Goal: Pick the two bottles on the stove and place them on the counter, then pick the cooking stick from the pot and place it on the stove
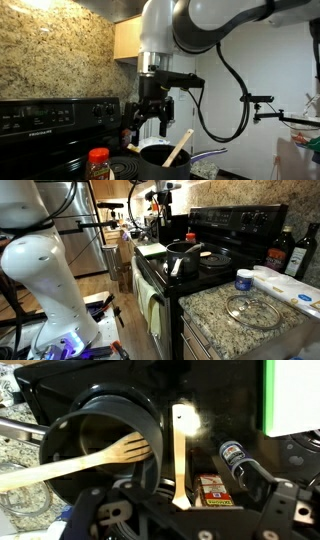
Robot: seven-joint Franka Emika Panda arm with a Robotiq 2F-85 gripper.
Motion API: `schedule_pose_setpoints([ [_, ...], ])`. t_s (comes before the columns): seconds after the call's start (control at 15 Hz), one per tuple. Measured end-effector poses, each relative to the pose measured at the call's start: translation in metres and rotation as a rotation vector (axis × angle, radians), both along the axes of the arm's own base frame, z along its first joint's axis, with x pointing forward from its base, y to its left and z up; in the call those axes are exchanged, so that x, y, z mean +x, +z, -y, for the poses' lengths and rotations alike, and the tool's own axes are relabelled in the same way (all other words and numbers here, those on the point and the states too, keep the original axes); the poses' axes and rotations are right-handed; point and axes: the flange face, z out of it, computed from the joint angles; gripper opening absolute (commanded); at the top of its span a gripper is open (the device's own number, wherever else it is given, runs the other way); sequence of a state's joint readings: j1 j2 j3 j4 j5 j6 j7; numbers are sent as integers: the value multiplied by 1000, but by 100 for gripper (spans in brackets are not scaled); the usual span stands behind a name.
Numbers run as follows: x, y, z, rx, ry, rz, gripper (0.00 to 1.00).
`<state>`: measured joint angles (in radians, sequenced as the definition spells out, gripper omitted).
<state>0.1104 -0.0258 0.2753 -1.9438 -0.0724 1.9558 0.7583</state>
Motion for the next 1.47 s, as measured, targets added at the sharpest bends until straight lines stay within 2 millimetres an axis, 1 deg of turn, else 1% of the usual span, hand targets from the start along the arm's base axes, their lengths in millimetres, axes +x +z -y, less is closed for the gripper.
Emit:
schedule_pose_setpoints([
  [0.33,32,-32,-50,-37,82,-43,100],
  [0.6,53,-52,-73,-40,127,-92,100],
  [0.8,67,-64,-80,-46,172,-122,100],
  [1.2,90,-92,-78,-40,287,-152,100],
  [1.47,101,-101,-80,-26,385,-143,100],
])
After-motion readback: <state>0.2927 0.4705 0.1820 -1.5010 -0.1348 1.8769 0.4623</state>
